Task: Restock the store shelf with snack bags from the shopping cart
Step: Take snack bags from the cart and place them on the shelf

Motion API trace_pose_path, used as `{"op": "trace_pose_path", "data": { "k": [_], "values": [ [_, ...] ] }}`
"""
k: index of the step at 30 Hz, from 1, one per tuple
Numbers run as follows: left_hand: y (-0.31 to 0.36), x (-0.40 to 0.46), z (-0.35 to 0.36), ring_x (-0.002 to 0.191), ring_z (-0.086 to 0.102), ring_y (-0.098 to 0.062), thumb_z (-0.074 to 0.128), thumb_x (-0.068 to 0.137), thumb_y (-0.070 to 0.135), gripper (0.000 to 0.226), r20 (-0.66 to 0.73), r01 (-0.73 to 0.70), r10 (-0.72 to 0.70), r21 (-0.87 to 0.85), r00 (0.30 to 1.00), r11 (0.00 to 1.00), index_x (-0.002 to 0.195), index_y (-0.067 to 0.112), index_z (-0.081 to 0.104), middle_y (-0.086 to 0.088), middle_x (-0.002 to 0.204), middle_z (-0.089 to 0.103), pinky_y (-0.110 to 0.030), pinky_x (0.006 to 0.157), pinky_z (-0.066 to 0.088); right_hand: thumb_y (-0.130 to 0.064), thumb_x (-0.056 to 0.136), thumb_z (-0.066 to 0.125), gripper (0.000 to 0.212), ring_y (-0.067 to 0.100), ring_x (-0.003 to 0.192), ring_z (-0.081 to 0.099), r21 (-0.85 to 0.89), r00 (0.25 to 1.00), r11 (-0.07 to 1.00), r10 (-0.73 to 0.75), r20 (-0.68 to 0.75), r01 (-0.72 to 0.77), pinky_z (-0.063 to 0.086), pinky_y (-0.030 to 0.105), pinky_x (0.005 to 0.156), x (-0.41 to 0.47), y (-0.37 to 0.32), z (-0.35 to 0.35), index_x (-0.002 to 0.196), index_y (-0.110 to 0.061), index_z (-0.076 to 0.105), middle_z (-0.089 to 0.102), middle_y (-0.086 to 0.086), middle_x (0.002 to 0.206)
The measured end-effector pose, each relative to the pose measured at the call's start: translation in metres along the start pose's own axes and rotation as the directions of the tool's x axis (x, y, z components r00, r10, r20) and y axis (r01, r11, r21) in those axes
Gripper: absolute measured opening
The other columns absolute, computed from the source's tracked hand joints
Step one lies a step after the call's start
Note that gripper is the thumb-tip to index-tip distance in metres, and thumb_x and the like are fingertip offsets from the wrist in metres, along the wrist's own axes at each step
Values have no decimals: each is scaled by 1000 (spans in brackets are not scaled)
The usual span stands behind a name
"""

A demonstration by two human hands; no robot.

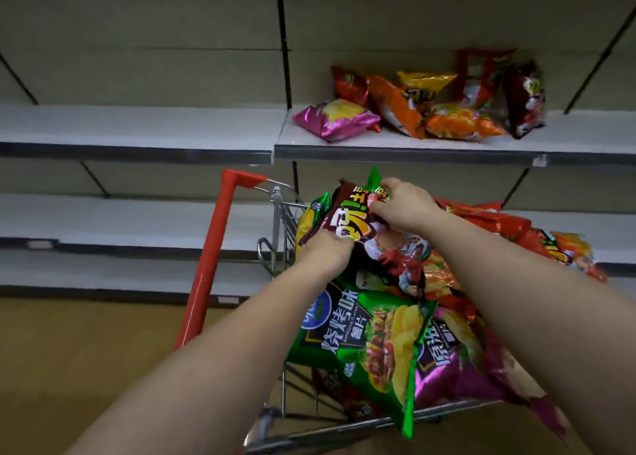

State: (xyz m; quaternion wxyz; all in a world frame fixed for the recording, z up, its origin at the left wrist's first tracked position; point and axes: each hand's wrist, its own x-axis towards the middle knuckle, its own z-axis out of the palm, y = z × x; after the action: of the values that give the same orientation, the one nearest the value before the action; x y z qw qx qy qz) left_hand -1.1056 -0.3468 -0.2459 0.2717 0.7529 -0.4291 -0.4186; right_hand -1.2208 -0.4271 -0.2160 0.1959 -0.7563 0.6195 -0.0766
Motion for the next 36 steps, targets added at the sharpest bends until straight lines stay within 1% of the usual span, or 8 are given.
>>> {"op": "trace_pose_path", "data": {
  "k": [5, 13, 16, 20, 23, 26, 31, 36],
  "values": [
    [3, 6, 7, 82, 51, -25, 51, 93, 27, 22, -13, 76, -79, -153, 997, 985, 75, 16, 55, -5, 76, 54, -29, 74, 38, -51, 96, 34, 62, 33, 132, 36, -138, 997, 990, 23, 68, -13, 33, 40, 104, 14, 11, 14, 145, -15, 29, 38, 13, 147],
    [14, 9, 17, 89, 56, -24, 60, 89, 22, 10, -70, 69, -126, -536, 990, 841, 88, 18, 52, -6, 93, 59, -29, 70, 44, -49, 91, 48, 50, 32, 115, 53, 173, 992, 985, 37, -120, -15, 43, 40, 96, 6, 21, 13, 123, -12, 59, 61, 13, 123],
    [27, 10, 9, 87, 52, -15, 66, 85, 25, 32, -137, -33, -73, -645, 988, 763, 108, 17, 47, -3, 104, 56, -28, 68, 39, -48, 91, 48, 47, 32, 111, 55, 313, 955, 949, 76, -288, 19, 41, 37, 90, -2, 17, -3, 120, -13, 61, 64, 12, 117],
    [40, 9, -11, 105, 49, -14, 75, 78, 31, 75, -151, -141, 41, -749, 988, 648, 135, 17, 28, 5, 108, 55, -37, 95, 39, -45, 90, 51, 37, 26, 102, 59, 475, 915, 875, 112, -387, 95, 37, 28, 73, -11, 3, -21, 106, -15, 66, 67, 7, 104],
    [37, 2, -26, 121, 51, -20, 84, 59, 50, 111, -100, -138, 95, -717, 990, 683, 146, 22, 21, 0, 129, 56, -44, 106, 38, -46, 89, 52, 38, 25, 102, 60, 522, 902, 843, 116, -415, 131, 45, 32, 78, -23, -13, -20, 107, -16, 68, 68, 6, 106],
    [21, -4, -36, 109, 63, -23, 88, 38, 54, 116, -57, -127, 122, -701, 991, 702, 138, 22, 39, -1, 123, 64, -46, 95, 50, -48, 89, 51, 42, 22, 105, 59, 597, 941, 789, 77, -329, 144, 47, 35, 89, -36, -27, -8, 110, -15, 67, 68, 4, 109],
    [-15, -16, -74, 83, 71, -18, 81, 71, 21, 61, -90, -140, 107, -634, 990, 761, 123, 17, 48, -3, 104, 71, -29, 64, 54, -42, 98, 34, 43, 21, 110, 56, 732, 998, 679, 69, -3, -45, 41, 32, 91, -52, -26, 5, 125, -15, 57, 62, 5, 116],
    [-45, -37, -101, 72, 72, -14, 79, 73, 22, 36, -21, -151, 160, -467, 987, 871, 104, 22, 61, 0, 91, 74, -27, 63, 57, -41, 85, 62, 62, 23, 128, 44, 149, 887, 989, -78, 456, 10, 34, 32, 105, -68, -9, 35, 139, -16, 42, 45, 5, 141]
  ]
}}
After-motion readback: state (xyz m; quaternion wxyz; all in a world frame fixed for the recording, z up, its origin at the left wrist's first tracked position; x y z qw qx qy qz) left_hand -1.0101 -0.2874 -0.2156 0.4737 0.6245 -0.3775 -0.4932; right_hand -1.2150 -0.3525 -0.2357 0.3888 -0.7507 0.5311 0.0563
